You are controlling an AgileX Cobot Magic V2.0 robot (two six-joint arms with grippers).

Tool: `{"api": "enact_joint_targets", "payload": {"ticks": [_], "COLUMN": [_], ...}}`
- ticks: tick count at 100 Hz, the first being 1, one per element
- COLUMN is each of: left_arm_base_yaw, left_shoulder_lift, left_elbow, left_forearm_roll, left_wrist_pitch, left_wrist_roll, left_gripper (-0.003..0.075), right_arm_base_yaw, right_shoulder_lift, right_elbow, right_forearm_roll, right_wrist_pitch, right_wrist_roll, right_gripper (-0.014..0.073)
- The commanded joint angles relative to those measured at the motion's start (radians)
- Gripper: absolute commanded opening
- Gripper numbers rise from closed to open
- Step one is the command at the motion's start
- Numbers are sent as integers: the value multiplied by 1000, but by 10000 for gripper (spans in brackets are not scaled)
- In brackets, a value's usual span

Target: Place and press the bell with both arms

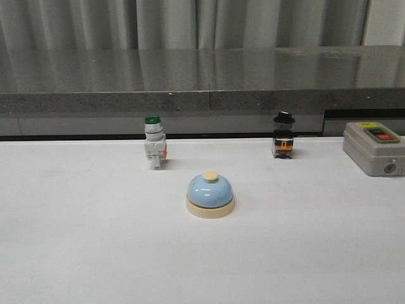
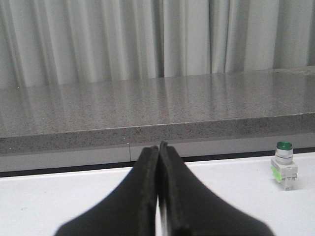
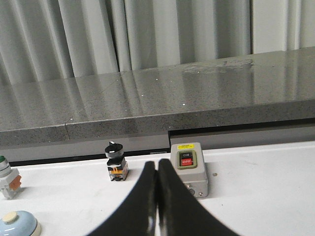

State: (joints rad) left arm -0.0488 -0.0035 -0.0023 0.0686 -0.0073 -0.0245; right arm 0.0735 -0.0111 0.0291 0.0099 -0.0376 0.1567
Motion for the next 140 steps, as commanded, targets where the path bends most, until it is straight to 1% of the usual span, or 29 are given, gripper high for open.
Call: {"api": "enact_joint_targets", "payload": {"ticks": [1, 60, 80, 89, 98, 113, 140], "left_arm_base_yaw": [0, 0, 0, 0, 0, 0, 0], "left_shoulder_lift": [-32, -32, -32, -32, -32, -32, -32], "left_elbow": [55, 55, 55, 55, 55, 55, 55], "left_forearm_roll": [-5, -5, -5, -5, -5, -5, -5], "left_wrist_pitch": [-73, -73, -73, -73, -73, -73, -73], "left_wrist_roll": [-3, -3, -3, -3, -3, -3, -3], "left_gripper": [-21, -21, -21, -21, -21, -21, -21], "right_arm_base_yaw": [-7, -7, -7, -6, -6, -6, -6], "right_shoulder_lift": [-19, -19, -18, -18, -5, 80, 412], "right_elbow": [-20, -20, -20, -41, -98, -260, -608], "right_forearm_roll": [-10, -10, -10, -10, -10, -10, -10], "right_wrist_pitch": [-84, -84, -144, -133, -62, 144, 500], "right_wrist_roll": [-1, -1, -1, -1, 3, 3, 1], "right_gripper": [-64, -64, -64, -64, -64, -64, -64]}}
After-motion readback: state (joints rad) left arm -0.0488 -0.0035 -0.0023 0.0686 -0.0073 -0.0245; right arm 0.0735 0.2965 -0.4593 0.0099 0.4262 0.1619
